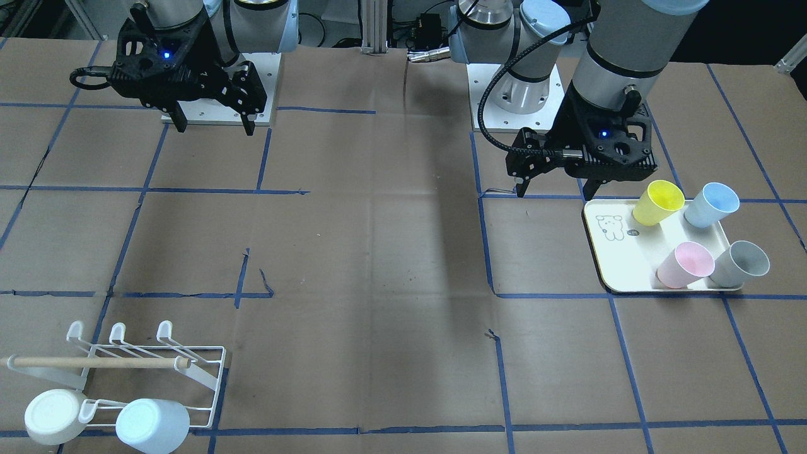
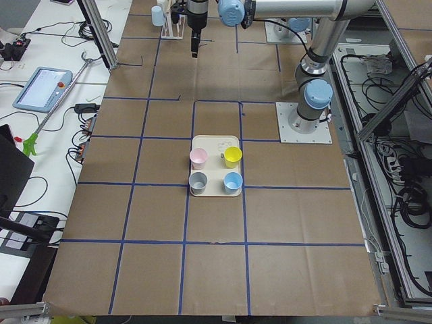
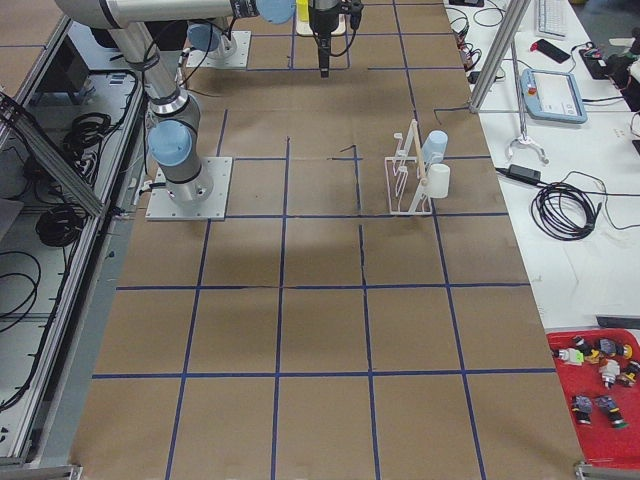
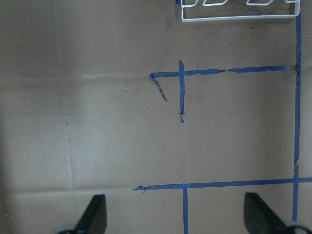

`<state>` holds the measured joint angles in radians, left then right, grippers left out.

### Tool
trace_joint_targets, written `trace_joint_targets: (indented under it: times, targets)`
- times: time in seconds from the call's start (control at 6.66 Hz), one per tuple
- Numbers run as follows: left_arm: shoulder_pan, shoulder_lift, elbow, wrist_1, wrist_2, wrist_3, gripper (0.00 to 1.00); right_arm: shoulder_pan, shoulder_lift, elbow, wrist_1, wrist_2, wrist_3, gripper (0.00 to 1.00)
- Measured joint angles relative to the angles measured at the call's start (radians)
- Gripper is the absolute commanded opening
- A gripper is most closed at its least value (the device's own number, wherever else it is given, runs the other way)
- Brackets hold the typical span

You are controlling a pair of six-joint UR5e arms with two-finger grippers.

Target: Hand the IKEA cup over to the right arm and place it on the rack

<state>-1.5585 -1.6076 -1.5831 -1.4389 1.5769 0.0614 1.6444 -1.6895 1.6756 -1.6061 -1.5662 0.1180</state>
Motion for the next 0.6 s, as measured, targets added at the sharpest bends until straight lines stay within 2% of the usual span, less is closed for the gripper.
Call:
trace_joint_targets:
  times: [0.6]
  targets:
    - [0.0, 0.0, 0.0, 0.0, 0.0, -0.004, 1.0, 0.0, 0.006, 0.001, -0.003, 0.005, 0.0, 1.0]
